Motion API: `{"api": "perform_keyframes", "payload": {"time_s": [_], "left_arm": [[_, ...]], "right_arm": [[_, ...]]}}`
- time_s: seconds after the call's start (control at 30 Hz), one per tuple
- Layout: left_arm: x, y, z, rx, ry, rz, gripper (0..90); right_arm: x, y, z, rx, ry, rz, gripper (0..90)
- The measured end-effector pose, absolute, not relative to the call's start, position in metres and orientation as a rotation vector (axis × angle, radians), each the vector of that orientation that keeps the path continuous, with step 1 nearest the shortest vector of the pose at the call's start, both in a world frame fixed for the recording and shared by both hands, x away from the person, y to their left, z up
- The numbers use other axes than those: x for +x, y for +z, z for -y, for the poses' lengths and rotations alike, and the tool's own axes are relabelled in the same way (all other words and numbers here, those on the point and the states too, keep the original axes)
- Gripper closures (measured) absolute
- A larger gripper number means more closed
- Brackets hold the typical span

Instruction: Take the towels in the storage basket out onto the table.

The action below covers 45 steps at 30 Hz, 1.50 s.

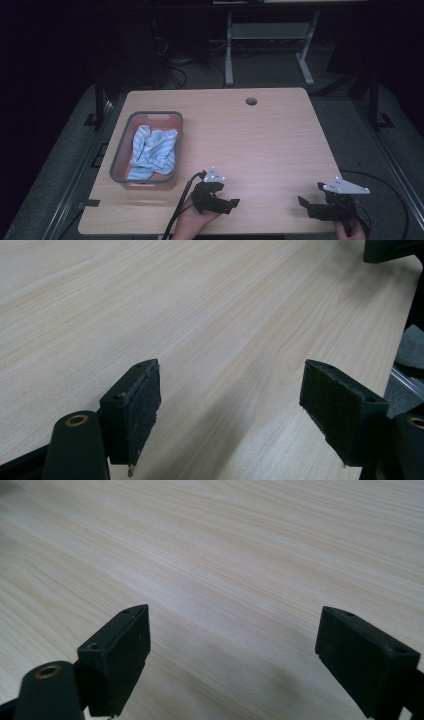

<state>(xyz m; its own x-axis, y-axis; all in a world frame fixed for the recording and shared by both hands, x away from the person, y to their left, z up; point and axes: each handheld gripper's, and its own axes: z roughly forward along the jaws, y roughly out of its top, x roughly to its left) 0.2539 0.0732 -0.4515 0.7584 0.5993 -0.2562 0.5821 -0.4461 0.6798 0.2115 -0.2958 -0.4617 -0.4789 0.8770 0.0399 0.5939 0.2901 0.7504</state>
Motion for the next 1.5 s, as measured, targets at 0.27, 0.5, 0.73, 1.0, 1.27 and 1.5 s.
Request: {"api": "perform_keyframes", "payload": {"time_s": [0.27,0.5,0.73,1.0,1.27,1.5], "left_arm": [[0.257,-0.451,-0.074,2.148,0.018,-0.886,24.2],[0.258,-0.443,-0.071,2.154,0.021,-0.88,24.0],[0.27,-0.428,-0.064,2.161,-0.034,-0.864,23.7],[0.292,-0.414,-0.055,2.187,-0.058,-0.862,23.1],[0.312,-0.398,-0.046,2.21,-0.032,-0.873,23.4],[0.324,-0.392,-0.045,2.208,-0.068,-0.879,23.1]], "right_arm": [[0.212,-0.462,0.295,1.327,1.019,-2.182,13.8],[0.212,-0.461,0.293,1.318,1.013,-2.18,13.8],[0.214,-0.46,0.293,1.309,1.016,-2.183,13.8],[0.211,-0.457,0.294,1.308,1.016,-2.165,13.8],[0.213,-0.457,0.294,1.304,1.017,-2.166,13.8],[0.213,-0.457,0.294,1.306,1.019,-2.168,13.8]]}}
